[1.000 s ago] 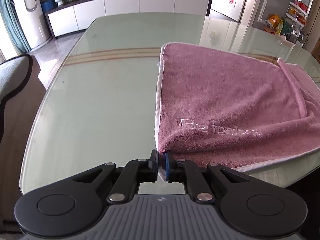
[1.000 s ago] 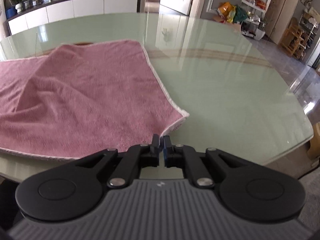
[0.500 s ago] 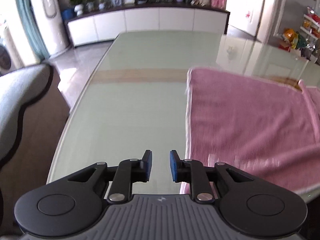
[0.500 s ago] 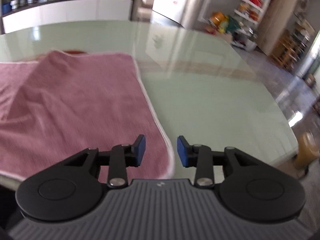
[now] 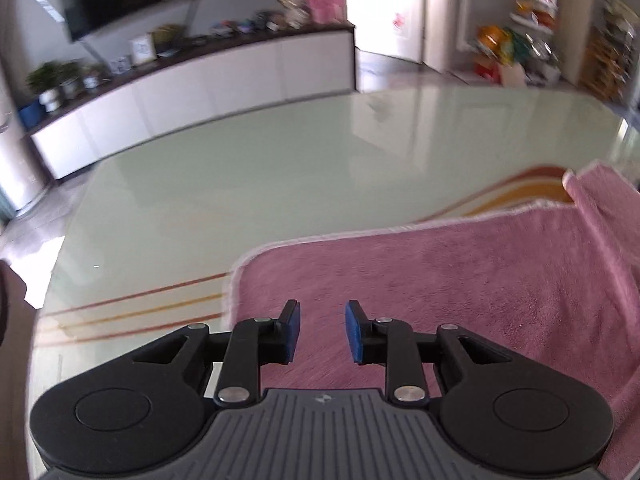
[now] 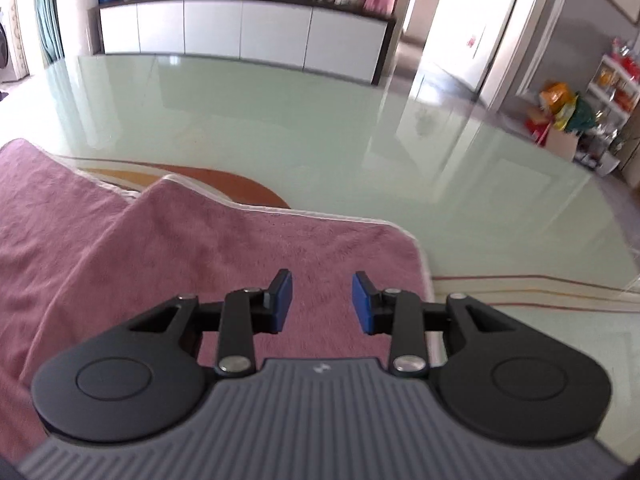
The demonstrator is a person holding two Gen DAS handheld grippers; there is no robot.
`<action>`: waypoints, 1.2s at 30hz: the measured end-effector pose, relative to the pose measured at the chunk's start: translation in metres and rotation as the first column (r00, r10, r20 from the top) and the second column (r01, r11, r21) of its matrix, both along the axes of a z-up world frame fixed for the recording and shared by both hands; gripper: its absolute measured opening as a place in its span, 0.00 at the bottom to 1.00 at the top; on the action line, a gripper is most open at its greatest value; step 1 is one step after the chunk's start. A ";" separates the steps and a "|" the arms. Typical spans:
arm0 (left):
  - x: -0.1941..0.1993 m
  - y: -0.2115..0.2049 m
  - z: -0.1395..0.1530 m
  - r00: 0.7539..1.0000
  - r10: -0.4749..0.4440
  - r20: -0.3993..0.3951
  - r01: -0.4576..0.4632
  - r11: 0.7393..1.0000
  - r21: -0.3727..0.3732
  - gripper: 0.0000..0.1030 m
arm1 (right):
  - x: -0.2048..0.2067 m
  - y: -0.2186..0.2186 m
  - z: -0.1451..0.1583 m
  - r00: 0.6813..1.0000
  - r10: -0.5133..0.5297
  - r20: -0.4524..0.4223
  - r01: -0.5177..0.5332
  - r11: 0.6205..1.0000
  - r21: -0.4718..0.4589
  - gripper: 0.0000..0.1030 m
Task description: Fold towel
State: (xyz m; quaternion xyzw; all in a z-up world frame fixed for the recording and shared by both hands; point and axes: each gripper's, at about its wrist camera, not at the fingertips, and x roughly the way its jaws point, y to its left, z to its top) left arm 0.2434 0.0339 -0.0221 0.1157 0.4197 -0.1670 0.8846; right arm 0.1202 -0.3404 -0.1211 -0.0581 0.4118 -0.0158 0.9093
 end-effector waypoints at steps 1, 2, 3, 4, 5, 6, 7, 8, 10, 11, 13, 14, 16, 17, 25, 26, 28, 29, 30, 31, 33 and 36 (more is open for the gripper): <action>0.006 -0.004 -0.005 1.000 -0.016 -0.013 0.016 1.000 0.002 0.28 | 0.009 -0.001 -0.003 1.000 0.002 -0.010 -0.002 1.000 0.009 0.32; 0.010 -0.009 -0.009 0.999 -0.031 -0.024 0.031 1.000 0.004 0.28 | 0.018 -0.003 -0.006 1.000 0.005 -0.020 -0.005 1.000 0.017 0.32; 0.013 -0.012 -0.013 0.999 -0.044 -0.033 0.044 0.999 0.008 0.28 | 0.026 -0.004 -0.009 1.000 0.007 -0.030 -0.007 1.000 0.026 0.32; 0.015 -0.016 -0.017 0.998 -0.052 -0.042 0.053 0.998 0.014 0.28 | 0.035 -0.005 -0.012 0.999 0.010 -0.039 -0.009 0.999 0.034 0.32; 0.016 -0.018 -0.021 0.997 -0.057 -0.048 0.058 0.998 0.019 0.28 | 0.044 -0.007 -0.016 0.999 0.013 -0.049 -0.011 0.999 0.043 0.32; 0.019 -0.022 -0.027 0.996 -0.062 -0.059 0.064 0.997 0.034 0.28 | 0.046 -0.007 -0.019 0.998 0.011 -0.057 -0.009 0.999 0.035 0.32; 0.023 -0.026 -0.033 0.995 -0.064 -0.070 0.068 0.996 0.058 0.29 | 0.049 -0.007 -0.024 0.997 0.005 -0.073 -0.004 1.000 0.019 0.35; 0.024 -0.027 -0.035 0.996 -0.060 -0.066 0.064 0.996 0.066 0.31 | 0.050 -0.009 -0.026 0.998 -0.004 -0.070 0.006 1.000 0.024 0.36; 0.031 -0.028 -0.037 0.998 -0.040 -0.054 0.044 0.996 0.078 0.35 | 0.052 -0.012 -0.028 0.998 -0.023 -0.063 0.025 0.999 0.033 0.46; 0.033 -0.027 -0.038 0.999 -0.024 -0.048 0.029 0.996 0.087 0.36 | 0.052 -0.016 -0.029 0.997 -0.041 -0.061 0.043 0.999 0.031 0.51; 0.040 -0.024 -0.039 1.000 0.018 -0.022 -0.015 0.993 0.113 0.37 | 0.054 -0.020 -0.032 0.996 -0.064 -0.058 0.066 0.997 0.032 0.61; 0.043 -0.022 -0.040 0.999 0.038 -0.011 -0.036 0.992 0.125 0.37 | 0.055 -0.026 -0.033 0.995 -0.079 -0.056 0.082 0.995 0.050 0.61; 0.050 -0.019 -0.043 0.997 0.080 0.018 -0.082 0.983 0.162 0.37 | 0.058 -0.031 -0.035 0.994 -0.100 -0.054 0.103 0.992 0.068 0.61; 0.055 -0.018 -0.044 0.994 0.103 0.036 -0.107 0.977 0.184 0.37 | 0.060 -0.034 -0.036 0.993 -0.110 -0.052 0.114 0.991 0.069 0.61; 0.071 -0.006 -0.041 0.974 0.210 0.086 -0.226 0.942 0.249 0.37 | 0.084 -0.046 -0.039 0.981 -0.190 -0.036 0.192 0.980 0.051 0.61; 0.074 -0.004 -0.041 0.969 0.227 0.094 -0.243 0.936 0.254 0.37 | 0.086 -0.046 -0.039 0.980 -0.197 -0.034 0.198 0.979 0.046 0.61; 0.079 0.003 -0.039 0.957 0.271 0.104 -0.289 0.924 0.252 0.37 | 0.090 -0.047 -0.041 0.976 -0.214 -0.028 0.215 0.976 0.036 0.61; 0.081 0.006 -0.038 0.951 0.291 0.107 -0.309 0.918 0.248 0.37 | 0.093 -0.048 -0.042 0.974 -0.223 -0.026 0.224 0.974 0.033 0.61; 0.084 0.009 -0.036 0.944 0.311 0.110 -0.329 0.912 0.245 0.37 | 0.095 -0.050 -0.042 0.972 -0.231 -0.026 0.232 0.972 0.034 0.61; 0.086 0.012 -0.034 0.938 0.327 0.112 -0.345 0.907 0.241 0.37 | 0.098 -0.052 -0.043 0.971 -0.240 -0.026 0.240 0.970 0.036 0.61; 0.089 0.016 -0.031 0.931 0.347 0.112 -0.364 0.902 0.233 0.37 | 0.102 -0.055 -0.043 0.969 -0.246 -0.027 0.247 0.968 0.035 0.62; 0.095 0.020 -0.028 0.923 0.367 0.115 -0.384 0.892 0.239 0.37 | 0.106 -0.056 -0.043 0.965 -0.262 -0.020 0.263 0.965 0.016 0.63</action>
